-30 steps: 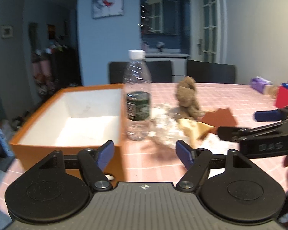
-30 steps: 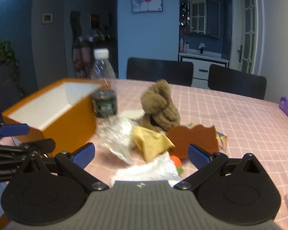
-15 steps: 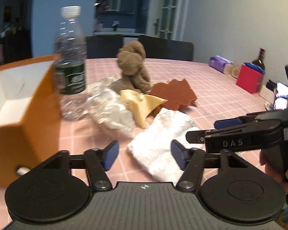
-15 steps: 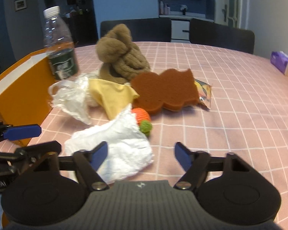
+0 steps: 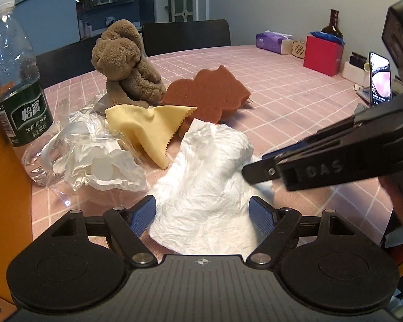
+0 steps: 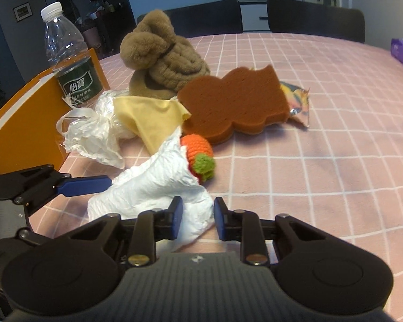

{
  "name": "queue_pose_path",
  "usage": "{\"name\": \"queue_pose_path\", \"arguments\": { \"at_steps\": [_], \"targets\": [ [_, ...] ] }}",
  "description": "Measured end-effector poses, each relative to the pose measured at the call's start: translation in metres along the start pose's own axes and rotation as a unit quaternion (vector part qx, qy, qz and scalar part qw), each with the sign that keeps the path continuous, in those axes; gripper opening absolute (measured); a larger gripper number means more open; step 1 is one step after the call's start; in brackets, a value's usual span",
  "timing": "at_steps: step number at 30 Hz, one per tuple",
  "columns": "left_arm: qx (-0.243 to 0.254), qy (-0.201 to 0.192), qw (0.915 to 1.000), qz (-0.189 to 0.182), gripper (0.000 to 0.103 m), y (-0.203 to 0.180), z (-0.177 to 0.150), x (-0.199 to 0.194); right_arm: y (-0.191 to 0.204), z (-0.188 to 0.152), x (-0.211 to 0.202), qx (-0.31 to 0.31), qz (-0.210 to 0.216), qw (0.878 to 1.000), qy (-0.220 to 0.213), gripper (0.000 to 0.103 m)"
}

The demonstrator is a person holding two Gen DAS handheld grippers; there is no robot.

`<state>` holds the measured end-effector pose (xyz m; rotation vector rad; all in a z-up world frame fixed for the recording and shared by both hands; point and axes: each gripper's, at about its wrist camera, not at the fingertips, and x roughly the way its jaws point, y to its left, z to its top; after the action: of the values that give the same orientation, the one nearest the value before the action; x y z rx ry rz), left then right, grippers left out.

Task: Organize soft objects
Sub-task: 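Grasp the white tissue with the left gripper while the right gripper grasps the orange crocheted fruit, then carry the tissue and crocheted fruit over the box with both grippers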

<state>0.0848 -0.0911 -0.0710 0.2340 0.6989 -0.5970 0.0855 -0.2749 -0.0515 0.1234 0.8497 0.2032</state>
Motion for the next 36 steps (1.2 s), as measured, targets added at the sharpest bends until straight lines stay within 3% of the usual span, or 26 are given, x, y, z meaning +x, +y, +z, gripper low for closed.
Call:
{"name": "queue_pose_path", "arguments": {
  "at_steps": [14,19,22,26,31,36],
  "targets": [
    [0.011,0.012,0.9998,0.009,0.083,-0.011,-0.002,-0.001,0.016,0.003,-0.002,0.0,0.027,1.0,0.006,0.025],
    [-0.031,0.012,0.9994,-0.001,0.039,-0.006,-0.004,-0.005,0.021,0.0,-0.003,-0.019,0.009,1.0,0.001,0.027],
    [-0.044,0.006,0.999,0.002,0.031,-0.004,-0.006,-0.009,0.021,-0.001,-0.004,-0.025,0.008,1.0,0.001,0.032],
    [-0.054,-0.002,0.9981,0.031,0.027,-0.001,-0.004,-0.017,0.023,-0.001,-0.008,-0.029,0.016,0.999,-0.002,0.039],
    [-0.079,-0.006,0.9942,0.073,0.026,0.014,-0.003,-0.03,0.022,0.004,-0.019,-0.045,-0.004,0.998,-0.033,0.047],
    [-0.105,-0.015,0.991,0.081,0.026,0.024,-0.007,-0.037,0.021,0.017,-0.01,-0.059,-0.02,0.997,-0.051,0.048]
  ]
}}
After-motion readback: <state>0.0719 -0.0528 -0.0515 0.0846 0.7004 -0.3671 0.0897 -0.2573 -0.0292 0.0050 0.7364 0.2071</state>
